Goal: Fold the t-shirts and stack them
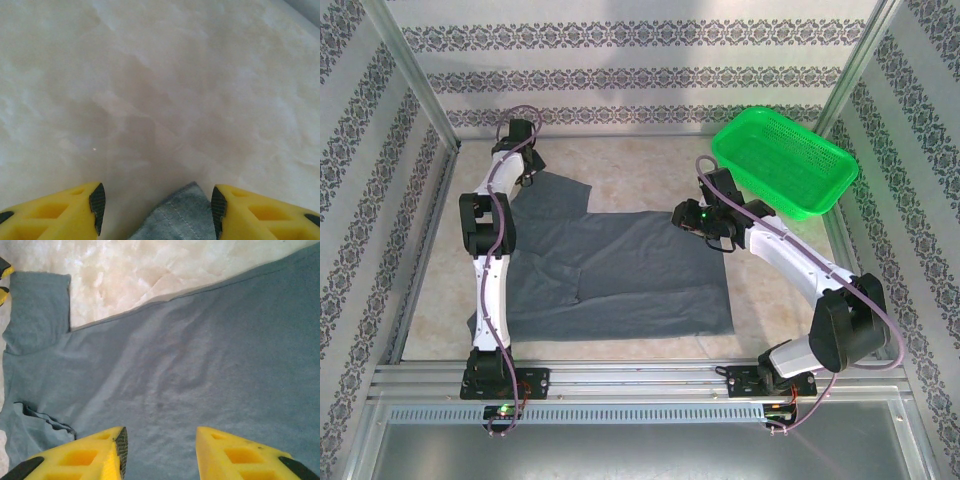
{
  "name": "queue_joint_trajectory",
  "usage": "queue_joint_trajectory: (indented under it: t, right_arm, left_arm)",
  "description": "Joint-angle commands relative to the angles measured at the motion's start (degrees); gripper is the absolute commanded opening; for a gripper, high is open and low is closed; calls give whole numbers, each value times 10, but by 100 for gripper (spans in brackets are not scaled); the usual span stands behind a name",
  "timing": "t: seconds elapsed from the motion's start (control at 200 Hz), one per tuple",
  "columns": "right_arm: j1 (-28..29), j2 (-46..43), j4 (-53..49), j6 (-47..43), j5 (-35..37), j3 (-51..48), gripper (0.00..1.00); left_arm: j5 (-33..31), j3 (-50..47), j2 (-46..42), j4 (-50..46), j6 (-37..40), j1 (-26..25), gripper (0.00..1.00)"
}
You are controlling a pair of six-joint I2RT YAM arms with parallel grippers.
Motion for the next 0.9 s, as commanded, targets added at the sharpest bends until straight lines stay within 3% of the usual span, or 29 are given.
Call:
queue_joint_trajectory:
  t: [0.0, 0.32, 0.445, 0.535, 0.58, 0.759, 0.894]
  right_arm:
    - [-6, 3, 18, 6, -6, -6, 42]
    - [-13, 14, 30, 2, -19, -9, 43]
    - [-16, 22, 23, 3, 6, -5, 41]
    - [-16, 32, 6, 27, 73, -3, 39]
    - [-16, 40, 6, 45, 108, -5, 39]
    - [-16, 124, -31, 134, 241, 39, 39]
    - [-30, 193, -16, 159, 267, 82, 41]
  left_arm:
    - [27, 28, 27, -55, -14, -17, 58]
    - [18, 106, 73, -185, 0, -36, 45]
    - [18, 111, 74, -206, 6, -36, 27]
    - [11, 108, 58, -210, 6, -35, 12]
    - [2, 103, 43, -210, 4, -37, 0]
    - [-3, 29, -47, -172, -11, -44, 0]
    - [26, -55, -114, -130, -30, -52, 0]
